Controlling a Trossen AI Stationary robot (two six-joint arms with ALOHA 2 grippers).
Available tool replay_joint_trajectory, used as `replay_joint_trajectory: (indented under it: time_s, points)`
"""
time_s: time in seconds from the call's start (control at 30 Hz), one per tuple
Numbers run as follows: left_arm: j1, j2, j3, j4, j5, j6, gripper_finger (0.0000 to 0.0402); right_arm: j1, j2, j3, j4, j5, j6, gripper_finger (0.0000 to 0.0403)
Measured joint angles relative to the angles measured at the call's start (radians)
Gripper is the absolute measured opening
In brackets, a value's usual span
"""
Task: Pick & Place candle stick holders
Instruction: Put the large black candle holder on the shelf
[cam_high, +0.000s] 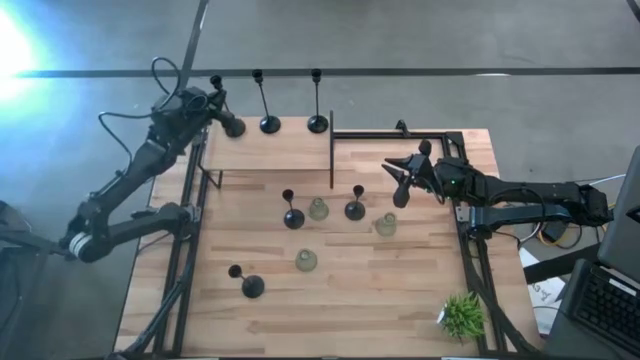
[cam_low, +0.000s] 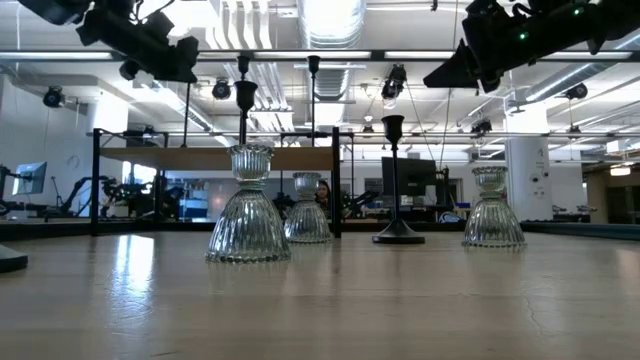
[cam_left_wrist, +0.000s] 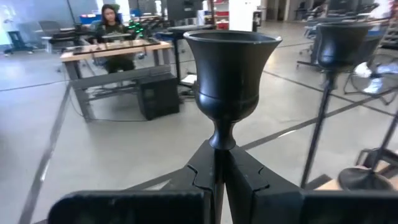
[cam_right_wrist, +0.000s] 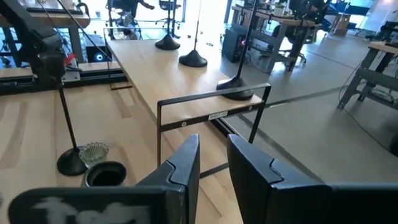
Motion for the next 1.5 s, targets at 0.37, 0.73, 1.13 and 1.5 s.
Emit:
replay_joint_trajectory:
  time_s: [0.37,0.73,1.13,1.5]
  points:
    - [0.051,0.031,0.0,0.023,-0.011,-0.009,0.0018,0.0,0.0,0.0,0.002,0.0,0.018,0.0088]
    - [0.081,0.055,0.001,0.049,0.007,-0.044,0.0018,0.0,0.0,0.0,0.001,0.0,0.017,0.0072]
    - [0.081,0.04,0.0,0.032,0.019,-0.047,0.0018,0.0,0.0,-0.003,0.0,0.0,0.021,0.009]
    - [0.081,0.022,0.0,0.009,0.021,-0.049,0.0018,0.0,0.0,-0.005,0.0,0.0,0.024,0.0076]
